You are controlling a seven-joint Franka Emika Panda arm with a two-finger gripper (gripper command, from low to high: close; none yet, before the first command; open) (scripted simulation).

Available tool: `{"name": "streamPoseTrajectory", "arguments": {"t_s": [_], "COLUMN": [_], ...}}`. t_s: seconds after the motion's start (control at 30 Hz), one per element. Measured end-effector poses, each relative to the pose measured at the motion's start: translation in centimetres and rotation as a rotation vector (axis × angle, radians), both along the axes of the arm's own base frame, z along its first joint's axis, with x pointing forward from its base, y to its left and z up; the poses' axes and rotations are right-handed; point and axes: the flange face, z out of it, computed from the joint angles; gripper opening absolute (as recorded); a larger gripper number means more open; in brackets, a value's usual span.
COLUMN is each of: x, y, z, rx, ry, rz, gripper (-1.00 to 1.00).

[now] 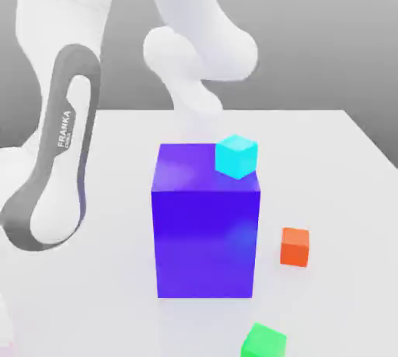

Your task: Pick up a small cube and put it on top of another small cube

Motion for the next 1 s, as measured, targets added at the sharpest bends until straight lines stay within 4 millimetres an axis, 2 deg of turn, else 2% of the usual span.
{"name": "streamPoseTrajectory", "arguments": {"t_s": [0.1, 0.13, 0.27, 0.3, 0.4, 0.5, 0.6, 0.73, 0.8, 0.87, 0.9, 1.0], "x": [0.0, 0.0, 0.1, 1.0, 4.0, 5.9, 6.6, 5.9, 5.2, 4.9, 4.8, 4.8], "y": [0.0, 0.0, 0.3, 2.1, 9.5, 17.0, 24.5, 34.5, 39.2, 40.8, 41.1, 41.1], "z": [-0.5, 0.1, 5.2, 5.8, 6.8, 7.7, 8.7, 10.1, 8.9, 6.3, 5.3, 5.3], "rx": [0.0, 0.0, 0.002, 0.008, 0.027, 0.035, 0.034, 0.019, 0.006, 0.001, 0.001, 0.001], "ry": [0.0, 0.0, 0.0, 0.0, 0.001, 0.001, 0.002, 0.001, 0.001, 0.001, 0.001, 0.001], "rz": [-0.001, 0.0, 0.006, 0.047, 0.214, 0.38, 0.548, 0.78, 0.891, 0.931, 0.938, 0.938], "gripper": [-1.0, -1.0, -1.0, -1.0, -1.0, -1.0, -1.0, -1.0, -1.0, -1.0, 1.0, 1.0]}}
